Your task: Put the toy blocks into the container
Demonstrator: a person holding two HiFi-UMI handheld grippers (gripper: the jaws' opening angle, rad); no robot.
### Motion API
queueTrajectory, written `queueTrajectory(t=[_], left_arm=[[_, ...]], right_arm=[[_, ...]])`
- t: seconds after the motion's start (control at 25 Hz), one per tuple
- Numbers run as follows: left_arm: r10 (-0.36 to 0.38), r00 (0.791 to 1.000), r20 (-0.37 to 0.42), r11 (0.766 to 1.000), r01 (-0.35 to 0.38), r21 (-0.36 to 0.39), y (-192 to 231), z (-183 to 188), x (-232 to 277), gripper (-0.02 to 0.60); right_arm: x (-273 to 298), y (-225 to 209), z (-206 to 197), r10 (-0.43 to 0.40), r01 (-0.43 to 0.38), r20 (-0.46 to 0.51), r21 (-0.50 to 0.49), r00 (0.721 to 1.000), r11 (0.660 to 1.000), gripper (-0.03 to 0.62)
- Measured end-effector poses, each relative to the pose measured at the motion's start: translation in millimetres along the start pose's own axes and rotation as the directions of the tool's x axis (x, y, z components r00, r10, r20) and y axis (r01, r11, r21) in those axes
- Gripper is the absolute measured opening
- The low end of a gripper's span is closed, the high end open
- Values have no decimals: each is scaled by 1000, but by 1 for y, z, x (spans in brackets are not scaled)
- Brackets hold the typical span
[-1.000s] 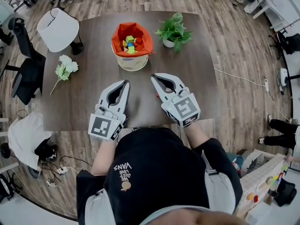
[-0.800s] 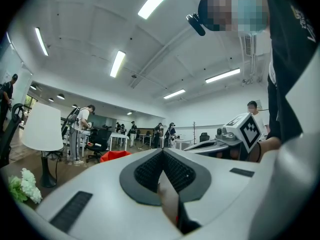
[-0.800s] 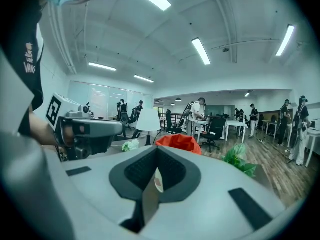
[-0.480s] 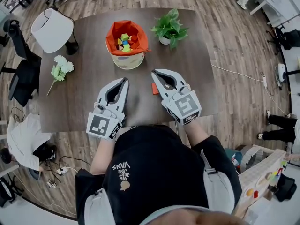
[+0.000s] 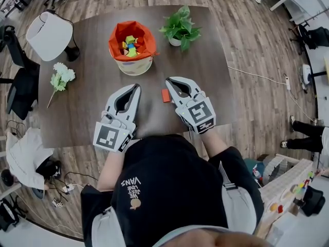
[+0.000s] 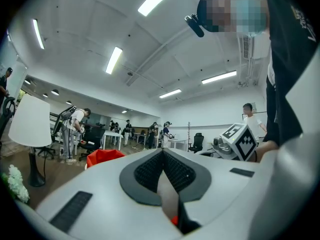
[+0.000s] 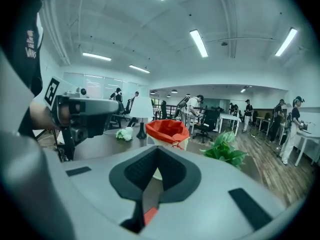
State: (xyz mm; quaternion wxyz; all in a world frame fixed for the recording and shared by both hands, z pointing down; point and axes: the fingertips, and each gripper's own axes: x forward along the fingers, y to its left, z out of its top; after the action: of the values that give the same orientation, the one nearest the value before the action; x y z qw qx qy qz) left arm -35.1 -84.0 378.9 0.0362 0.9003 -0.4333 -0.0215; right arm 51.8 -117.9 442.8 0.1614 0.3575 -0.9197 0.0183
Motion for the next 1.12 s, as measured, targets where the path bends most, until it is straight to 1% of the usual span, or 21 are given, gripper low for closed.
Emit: queueTrajectory(t=[0.6, 0.88, 1.12], left_arm=[[15, 1000, -21, 1000, -15, -4, 5, -6, 5, 11], [21, 999, -28, 1000, -21, -5, 9, -7, 5, 11], [24, 999, -29, 1000, -25, -4, 12, -7, 4, 11]], right_arm=[[22, -5, -47, 35, -37, -119, -14, 992, 999, 17], [31, -2, -83, 60, -58, -207, 14, 976, 998, 17], [40, 2, -127, 90, -86, -315, 28, 945, 996, 17]])
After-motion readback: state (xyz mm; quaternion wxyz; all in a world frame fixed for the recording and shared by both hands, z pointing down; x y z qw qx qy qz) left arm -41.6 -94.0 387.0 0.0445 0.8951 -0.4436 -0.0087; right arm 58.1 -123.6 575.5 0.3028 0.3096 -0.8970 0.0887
